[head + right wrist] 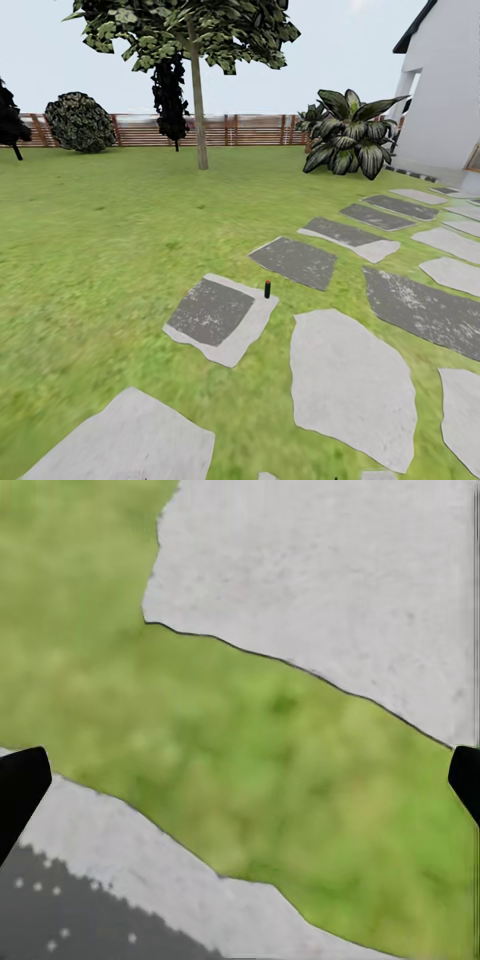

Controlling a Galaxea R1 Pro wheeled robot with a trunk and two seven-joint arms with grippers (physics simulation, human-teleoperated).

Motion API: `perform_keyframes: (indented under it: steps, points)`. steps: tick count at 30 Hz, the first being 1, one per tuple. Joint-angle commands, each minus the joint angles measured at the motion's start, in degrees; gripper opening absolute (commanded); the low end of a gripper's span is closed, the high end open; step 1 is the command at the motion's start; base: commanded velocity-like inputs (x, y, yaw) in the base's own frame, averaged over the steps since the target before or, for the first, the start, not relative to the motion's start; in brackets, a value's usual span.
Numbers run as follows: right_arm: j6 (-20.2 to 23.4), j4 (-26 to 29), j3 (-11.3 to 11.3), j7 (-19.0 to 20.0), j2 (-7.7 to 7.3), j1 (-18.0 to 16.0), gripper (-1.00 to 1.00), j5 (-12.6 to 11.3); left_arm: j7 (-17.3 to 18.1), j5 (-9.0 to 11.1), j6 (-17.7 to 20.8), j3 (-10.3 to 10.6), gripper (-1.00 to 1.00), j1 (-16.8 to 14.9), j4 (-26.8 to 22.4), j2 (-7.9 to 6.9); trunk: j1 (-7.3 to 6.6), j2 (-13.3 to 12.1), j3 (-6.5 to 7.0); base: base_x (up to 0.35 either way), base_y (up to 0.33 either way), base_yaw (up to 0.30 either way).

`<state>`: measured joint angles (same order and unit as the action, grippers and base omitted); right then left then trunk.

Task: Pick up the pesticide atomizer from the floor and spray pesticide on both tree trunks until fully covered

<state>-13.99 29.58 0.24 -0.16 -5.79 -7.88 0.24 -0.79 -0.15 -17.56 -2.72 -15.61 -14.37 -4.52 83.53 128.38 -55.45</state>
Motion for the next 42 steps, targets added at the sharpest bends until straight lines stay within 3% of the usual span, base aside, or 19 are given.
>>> perform_keyframes:
  steps: [1,42]
  points:
    - [-0.17,-0.05,0.02,-0.02,0.01,-0.03,1.00,0.02,0.00,-0.02,-0.19,-0.19,1.00,-0.03,0.04,0.02,0.02,0.01,-0.05,0.282,-0.167,0.000]
    - [-0.16,-0.05,-0.04,-0.10,-0.01,-0.03,1.00,0.02,0.00,-0.02,-0.19,-0.19,1.00,-0.03,0.04,0.03,0.02,0.01,-0.05,0.257,-0.190,0.000]
